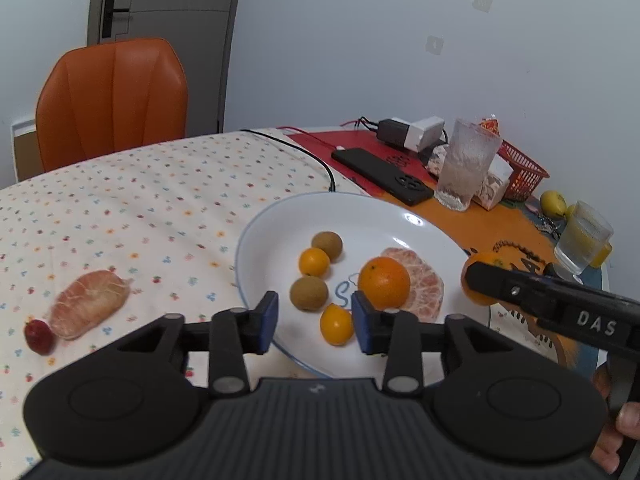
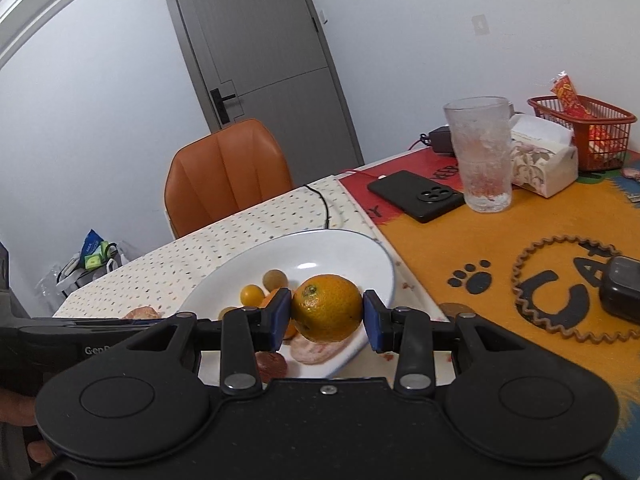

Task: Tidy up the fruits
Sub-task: 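Carry the orange and tangerine onto the white plate and open both grippers, then move both open grippers back toward the red plum and peeled segment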

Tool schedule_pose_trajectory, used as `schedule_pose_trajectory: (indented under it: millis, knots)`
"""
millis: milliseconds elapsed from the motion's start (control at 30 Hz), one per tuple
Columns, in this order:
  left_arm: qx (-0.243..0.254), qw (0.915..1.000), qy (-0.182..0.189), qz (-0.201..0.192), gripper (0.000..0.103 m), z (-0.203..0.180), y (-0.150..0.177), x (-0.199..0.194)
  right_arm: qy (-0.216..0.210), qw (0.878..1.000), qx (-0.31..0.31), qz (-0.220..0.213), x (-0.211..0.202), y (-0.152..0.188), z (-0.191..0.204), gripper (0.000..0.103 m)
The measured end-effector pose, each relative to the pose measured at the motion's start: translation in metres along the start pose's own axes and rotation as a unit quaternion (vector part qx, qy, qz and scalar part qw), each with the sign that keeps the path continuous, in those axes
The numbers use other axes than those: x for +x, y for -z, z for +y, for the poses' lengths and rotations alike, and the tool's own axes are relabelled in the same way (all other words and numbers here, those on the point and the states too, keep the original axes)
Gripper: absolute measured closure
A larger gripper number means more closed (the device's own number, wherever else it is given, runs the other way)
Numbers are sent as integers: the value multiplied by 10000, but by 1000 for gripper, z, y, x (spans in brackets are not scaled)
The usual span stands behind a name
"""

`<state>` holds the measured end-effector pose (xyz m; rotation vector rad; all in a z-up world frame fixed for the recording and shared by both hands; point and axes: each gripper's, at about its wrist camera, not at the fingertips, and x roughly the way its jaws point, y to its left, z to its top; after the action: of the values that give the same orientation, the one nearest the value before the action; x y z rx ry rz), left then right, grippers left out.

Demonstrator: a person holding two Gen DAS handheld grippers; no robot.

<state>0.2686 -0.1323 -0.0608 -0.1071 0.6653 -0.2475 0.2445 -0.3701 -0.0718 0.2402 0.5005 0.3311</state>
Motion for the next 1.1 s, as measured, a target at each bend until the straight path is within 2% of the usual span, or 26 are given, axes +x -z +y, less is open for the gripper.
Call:
schedule_pose_trajectory:
  millis: [333, 367, 467, 500, 833, 1033, 1100]
  knots:
    - [-168, 9996, -211, -113, 46, 24, 1, -21, -242, 9996, -132, 77, 10, 1, 27, 66]
    - [-184, 9994, -242, -133, 43, 27, 1, -24, -272, 9995, -144, 84, 11, 1, 30, 63]
    - [-251, 9989, -325, -220, 33, 35, 2, -32, -216, 9997, -109, -42, 9, 1, 35, 42]
    - [-272, 9987, -348, -249, 30, 37, 2, -34, -220, 9997, -112, -54, 9, 1, 36, 42]
    - [-374, 9978, -421, -347, 25, 51, 6, -55, -329, 9993, -170, 24, 5, 5, 54, 42]
    - [-423, 9971, -496, -399, 20, 60, 11, -69, -364, 9991, -229, 7, 1, 7, 66, 37]
    - [-442, 9969, -515, -409, 20, 64, 12, -75, -368, 9990, -246, -10, -1, 7, 70, 32]
